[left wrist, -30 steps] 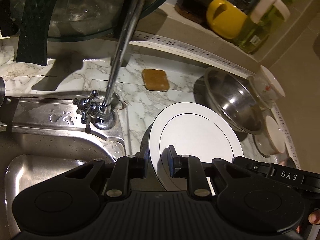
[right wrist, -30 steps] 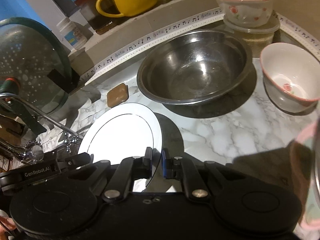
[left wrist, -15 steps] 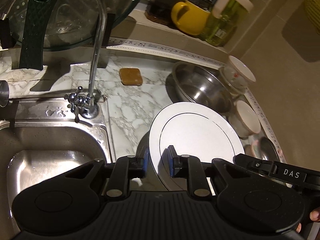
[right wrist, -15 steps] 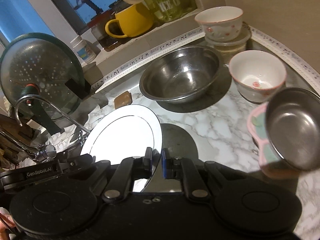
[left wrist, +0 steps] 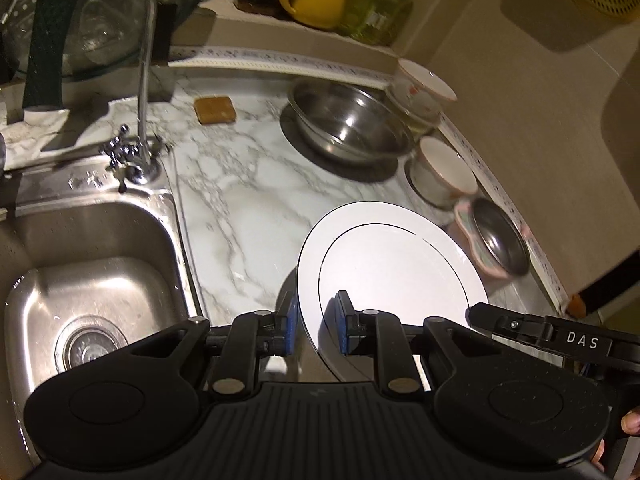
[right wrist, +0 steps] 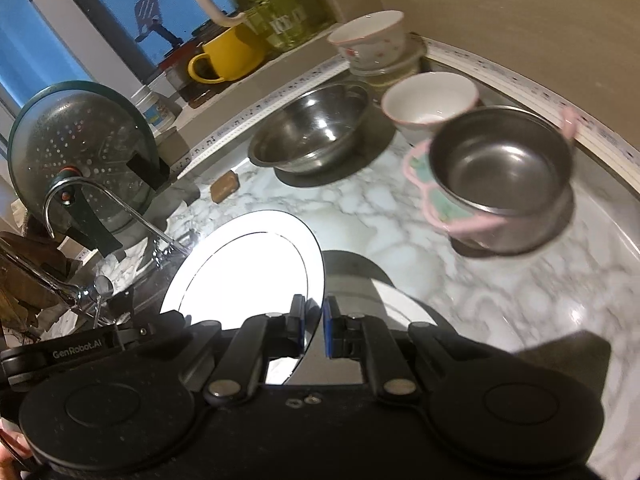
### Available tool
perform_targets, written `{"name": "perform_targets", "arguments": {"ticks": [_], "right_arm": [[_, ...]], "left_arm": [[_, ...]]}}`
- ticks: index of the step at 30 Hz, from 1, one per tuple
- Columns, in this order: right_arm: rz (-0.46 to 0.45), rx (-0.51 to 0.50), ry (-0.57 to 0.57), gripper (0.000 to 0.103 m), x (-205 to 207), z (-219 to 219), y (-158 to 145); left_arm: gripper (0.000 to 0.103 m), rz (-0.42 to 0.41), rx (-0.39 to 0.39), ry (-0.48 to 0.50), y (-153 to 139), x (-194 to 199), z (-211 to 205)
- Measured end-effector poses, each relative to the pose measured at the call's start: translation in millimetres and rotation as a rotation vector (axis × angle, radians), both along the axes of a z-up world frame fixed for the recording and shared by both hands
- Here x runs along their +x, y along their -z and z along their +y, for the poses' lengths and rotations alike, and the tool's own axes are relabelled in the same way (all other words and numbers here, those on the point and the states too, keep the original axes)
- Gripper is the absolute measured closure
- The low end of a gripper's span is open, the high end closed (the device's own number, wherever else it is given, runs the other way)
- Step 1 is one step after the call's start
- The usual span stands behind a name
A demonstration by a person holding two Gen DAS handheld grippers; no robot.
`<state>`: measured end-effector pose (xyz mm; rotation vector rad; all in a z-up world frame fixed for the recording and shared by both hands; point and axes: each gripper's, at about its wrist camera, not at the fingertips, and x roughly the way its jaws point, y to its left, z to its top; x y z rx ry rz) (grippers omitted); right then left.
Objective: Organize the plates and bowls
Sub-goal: 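Carry the smaller plate with both grippers and lower it onto the large plate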
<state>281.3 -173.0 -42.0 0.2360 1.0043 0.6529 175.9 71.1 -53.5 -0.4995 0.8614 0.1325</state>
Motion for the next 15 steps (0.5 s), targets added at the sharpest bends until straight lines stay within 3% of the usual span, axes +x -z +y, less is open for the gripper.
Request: {"name": "perform_targets", "arguments": {"ticks": [15], "right_arm": [[0.071, 0.009, 0.074, 0.093, -40, -47, 22]], "left_arm": [[0.085, 0.069, 0.026, 0.091, 25, -19, -38]]}}
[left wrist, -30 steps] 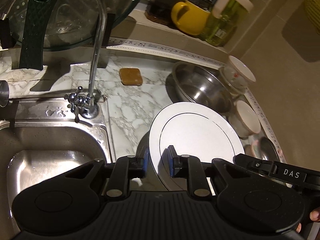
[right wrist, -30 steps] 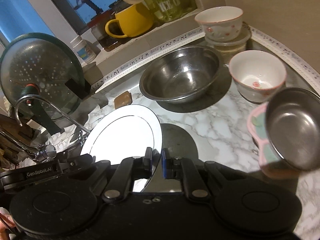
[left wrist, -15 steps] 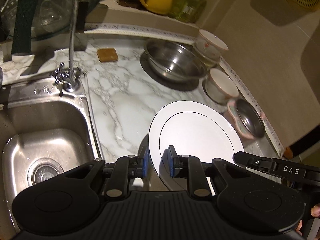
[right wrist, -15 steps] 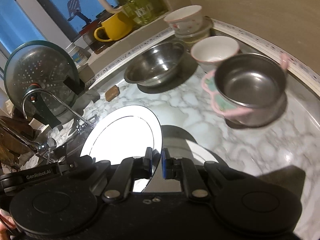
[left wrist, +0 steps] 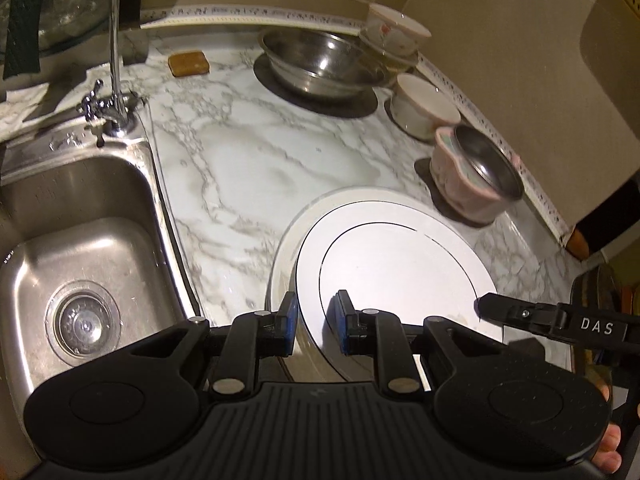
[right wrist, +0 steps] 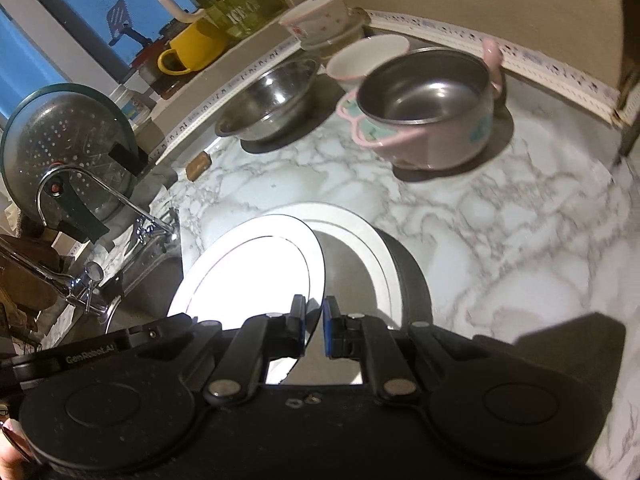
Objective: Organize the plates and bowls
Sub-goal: 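Carry the smaller plate with both grippers and lower it onto the large plate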
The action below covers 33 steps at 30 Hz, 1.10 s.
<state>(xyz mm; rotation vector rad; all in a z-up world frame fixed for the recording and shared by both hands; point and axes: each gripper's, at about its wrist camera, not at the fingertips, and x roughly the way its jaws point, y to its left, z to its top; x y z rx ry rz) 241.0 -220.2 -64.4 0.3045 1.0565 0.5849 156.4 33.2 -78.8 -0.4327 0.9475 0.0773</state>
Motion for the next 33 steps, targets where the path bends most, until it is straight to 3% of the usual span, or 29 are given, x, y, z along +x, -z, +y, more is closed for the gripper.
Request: {"name": "perform_targets", "arguments": {"ticks": [15, 33], "right_arm": [[0.05, -0.015, 0.033, 0.094, -1, -15, 17], [0.119, 0.05, 0.053, 0.096, 10, -28, 29]], "left_arm": [[0.085, 0.045, -0.008, 0.051, 17, 13, -13], [0.084, 0.074, -0.029, 0.057, 20, 16, -12]]}}
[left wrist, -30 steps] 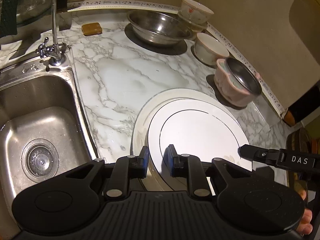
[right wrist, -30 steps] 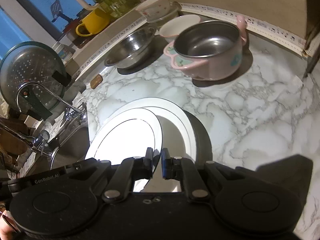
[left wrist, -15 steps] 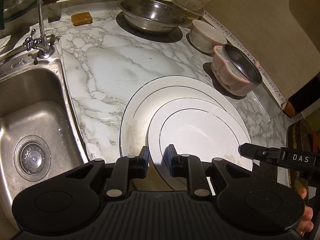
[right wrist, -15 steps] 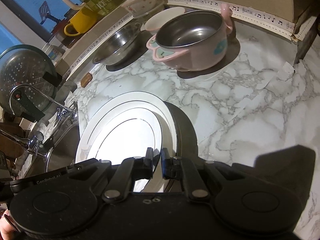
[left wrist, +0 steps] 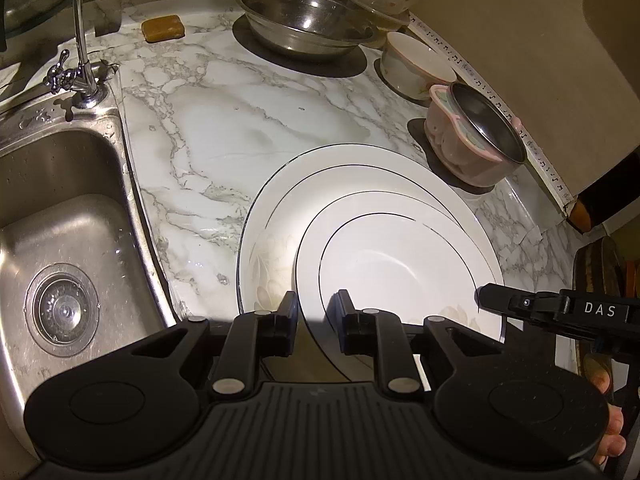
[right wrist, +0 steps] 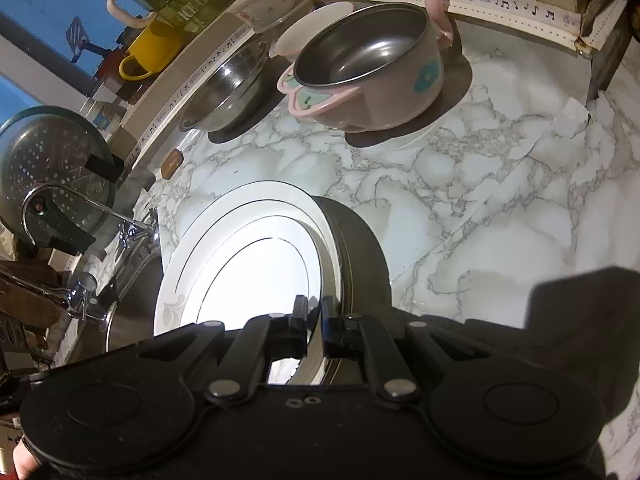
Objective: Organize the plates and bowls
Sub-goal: 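Carry the smaller plate with both grippers and lower it onto the large plate, then settle the smaller plate on the stack and open both grippers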
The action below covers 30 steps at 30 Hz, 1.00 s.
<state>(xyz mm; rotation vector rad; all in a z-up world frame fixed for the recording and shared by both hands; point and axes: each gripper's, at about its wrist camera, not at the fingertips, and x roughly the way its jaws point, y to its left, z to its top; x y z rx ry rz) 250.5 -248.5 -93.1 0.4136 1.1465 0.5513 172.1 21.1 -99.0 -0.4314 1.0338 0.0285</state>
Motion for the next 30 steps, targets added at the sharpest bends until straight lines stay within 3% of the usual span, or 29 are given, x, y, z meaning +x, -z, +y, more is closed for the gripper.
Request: {"name": "perform_targets", "arguments": {"ticks": [14, 30], "right_arm": [[-0.025, 0.003, -0.014, 0.098, 3, 0, -3], [-0.126, -0.213, -0.187, 0.095, 5, 44, -19]], "left_arm": [[0.084, -0.034, 0.037, 0.008, -12, -4, 2], [0.084, -0.029, 0.048, 0.031, -7, -2, -2]]}}
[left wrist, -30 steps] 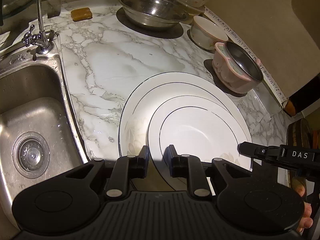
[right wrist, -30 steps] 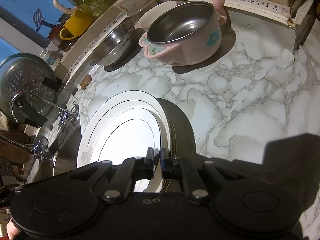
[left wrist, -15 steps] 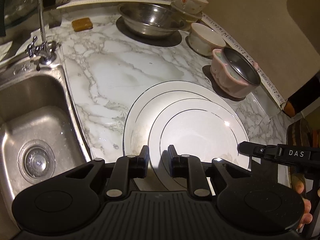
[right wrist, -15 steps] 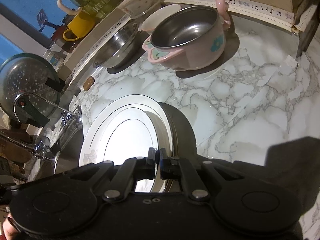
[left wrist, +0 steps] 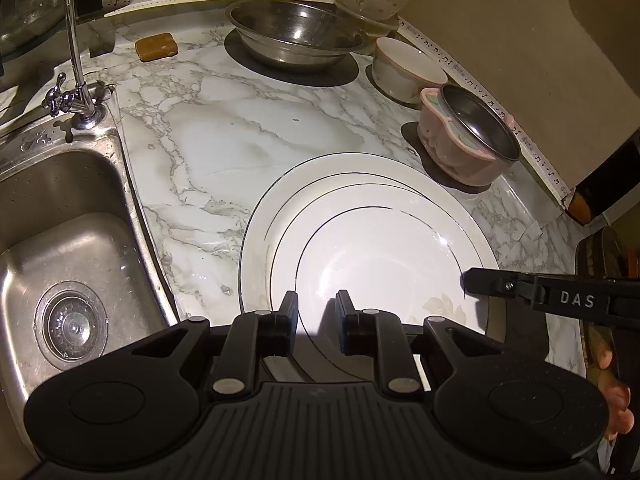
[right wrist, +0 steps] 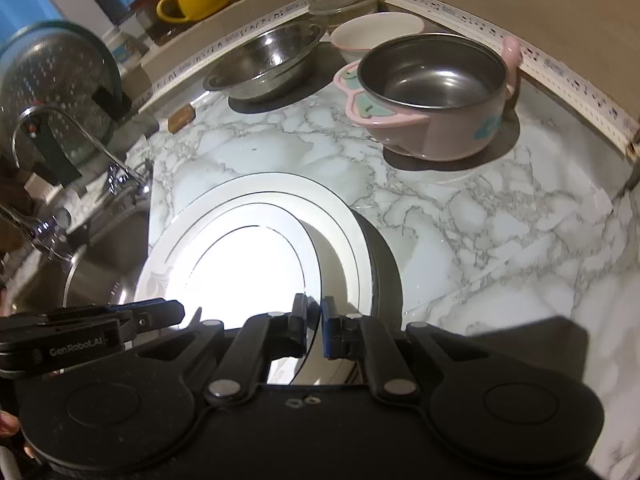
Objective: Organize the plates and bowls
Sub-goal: 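Settle the smaller plate on the stack and open both grippers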
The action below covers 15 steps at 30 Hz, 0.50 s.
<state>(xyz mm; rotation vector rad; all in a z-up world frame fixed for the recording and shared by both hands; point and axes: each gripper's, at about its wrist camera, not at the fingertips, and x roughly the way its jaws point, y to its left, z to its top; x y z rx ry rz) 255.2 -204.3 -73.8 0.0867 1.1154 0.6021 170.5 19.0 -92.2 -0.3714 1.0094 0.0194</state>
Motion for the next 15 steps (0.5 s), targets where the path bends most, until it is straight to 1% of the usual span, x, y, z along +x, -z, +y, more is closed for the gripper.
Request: {"name": "perform_targets", "arguments": {"ticks": [7, 12, 15], "right_arm": [[0.015, -0.038, -0.031, 0.094, 7, 7, 2], [0.058, -0.034, -0.023, 0.093, 15, 7, 5], [0.064, -0.053, -0.021, 0.093, 16, 10, 7]], "left_arm": [[0.084, 0.001, 0.001, 0.01, 2, 2, -2], [0.084, 0.001, 0.002, 0.018, 3, 4, -2], [0.084, 0.001, 0.004, 0.024, 3, 5, -3]]}}
